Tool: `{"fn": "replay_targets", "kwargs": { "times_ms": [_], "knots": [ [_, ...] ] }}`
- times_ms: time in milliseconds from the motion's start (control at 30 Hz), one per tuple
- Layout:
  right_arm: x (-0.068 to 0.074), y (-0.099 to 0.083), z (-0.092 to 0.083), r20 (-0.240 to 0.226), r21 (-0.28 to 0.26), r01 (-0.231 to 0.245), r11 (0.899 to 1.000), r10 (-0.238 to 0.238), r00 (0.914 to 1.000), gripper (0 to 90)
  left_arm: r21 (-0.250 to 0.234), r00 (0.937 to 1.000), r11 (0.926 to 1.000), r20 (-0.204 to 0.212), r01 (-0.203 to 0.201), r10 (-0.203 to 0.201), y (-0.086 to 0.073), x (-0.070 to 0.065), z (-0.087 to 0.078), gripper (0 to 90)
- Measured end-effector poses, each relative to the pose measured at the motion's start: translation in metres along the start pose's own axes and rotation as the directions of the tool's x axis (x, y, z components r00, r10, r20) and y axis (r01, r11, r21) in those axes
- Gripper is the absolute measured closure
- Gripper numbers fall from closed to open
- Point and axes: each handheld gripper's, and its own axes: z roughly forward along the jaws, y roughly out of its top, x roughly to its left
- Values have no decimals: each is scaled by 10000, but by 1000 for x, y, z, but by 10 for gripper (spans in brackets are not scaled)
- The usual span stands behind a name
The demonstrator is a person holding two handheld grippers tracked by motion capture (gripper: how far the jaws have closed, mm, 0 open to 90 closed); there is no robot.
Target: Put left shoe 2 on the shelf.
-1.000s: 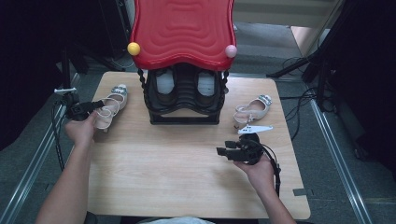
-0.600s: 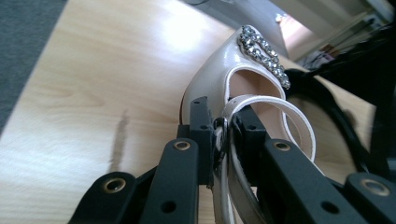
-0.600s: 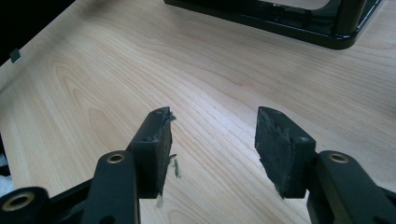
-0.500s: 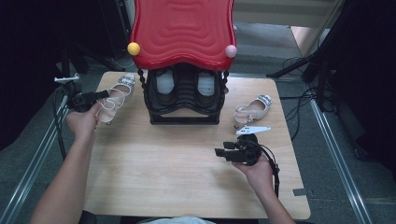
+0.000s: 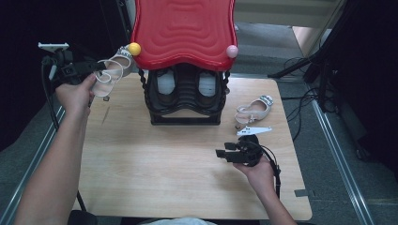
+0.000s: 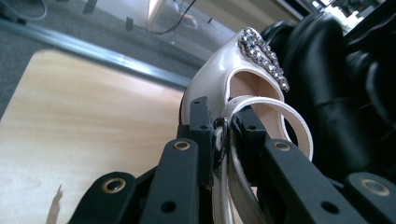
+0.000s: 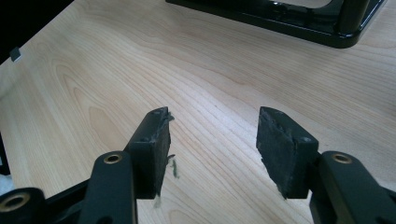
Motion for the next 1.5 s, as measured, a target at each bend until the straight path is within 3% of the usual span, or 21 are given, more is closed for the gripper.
{"fn": "replay_targets", "kwargs": {
  "times_ms": [133,700,900,1100,1267,1500],
  "knots": [
    [-1,0,-1,40,-4,-21,10000,21,10000,462,-194,9997,9995,-34,-241,240,19,-17,-9,814],
    [-2,0,-1,48,-14,-34,10000,34,10000,463,-858,9975,9953,503,-447,491,80,-74,-47,813],
    [-2,0,-1,55,-34,-55,10000,56,10000,463,-1132,9942,9921,863,-547,647,98,-96,-63,813],
    [-1,0,1,60,46,27,10000,-27,10000,463,-1340,9883,9862,1043,-971,1115,110,-125,-75,813],
    [-1,0,1,74,76,8,10000,-9,10000,463,-1314,9818,9819,1142,-1362,1515,114,-153,-73,812],
    [0,0,0,50,27,63,10000,-63,10000,464,-1086,9729,9828,1613,-1491,1654,111,-189,-52,812]
  ]
}}
